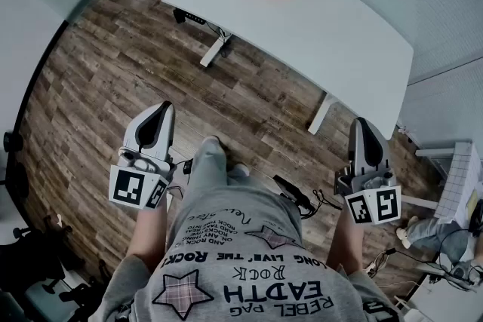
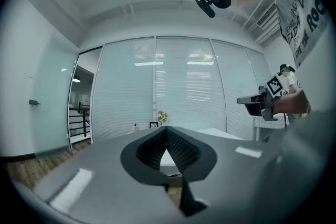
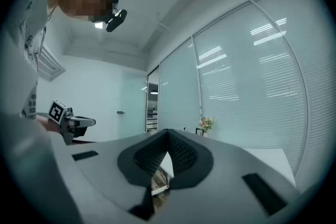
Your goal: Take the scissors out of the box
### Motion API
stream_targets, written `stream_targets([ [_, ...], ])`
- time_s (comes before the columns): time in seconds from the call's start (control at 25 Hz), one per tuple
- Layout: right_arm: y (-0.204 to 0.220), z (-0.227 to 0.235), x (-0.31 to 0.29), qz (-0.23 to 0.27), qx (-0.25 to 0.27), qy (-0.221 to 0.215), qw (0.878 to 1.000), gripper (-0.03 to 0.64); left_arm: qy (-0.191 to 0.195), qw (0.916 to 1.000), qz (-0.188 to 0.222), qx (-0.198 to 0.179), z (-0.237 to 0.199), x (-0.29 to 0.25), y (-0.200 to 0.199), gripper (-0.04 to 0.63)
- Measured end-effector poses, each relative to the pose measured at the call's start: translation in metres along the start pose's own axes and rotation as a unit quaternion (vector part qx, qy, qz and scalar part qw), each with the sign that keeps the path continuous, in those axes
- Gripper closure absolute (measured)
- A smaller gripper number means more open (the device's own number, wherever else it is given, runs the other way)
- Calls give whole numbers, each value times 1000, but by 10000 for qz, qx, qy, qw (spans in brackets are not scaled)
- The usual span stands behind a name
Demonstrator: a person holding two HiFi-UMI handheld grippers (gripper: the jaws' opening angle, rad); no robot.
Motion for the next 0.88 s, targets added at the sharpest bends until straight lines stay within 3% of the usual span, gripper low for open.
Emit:
stream_targets([
  [0.4,-1,13,11,182,-148,-137,9996,603,-100,9999,20,-66,11,-6,-3,586],
  [0.88,-5,14,-24,293,-271,-304,9987,603,-43,9999,95,-75,-12,-36,-5,586],
])
Point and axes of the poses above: the fingertips, and each gripper's own axes: x backward along the fingers, z to its right, y out of its underside, the point moved 9 cm from there along x, backward along the fingers, and after that the axes turned 1 degree about -z, right-handed, at the moved point
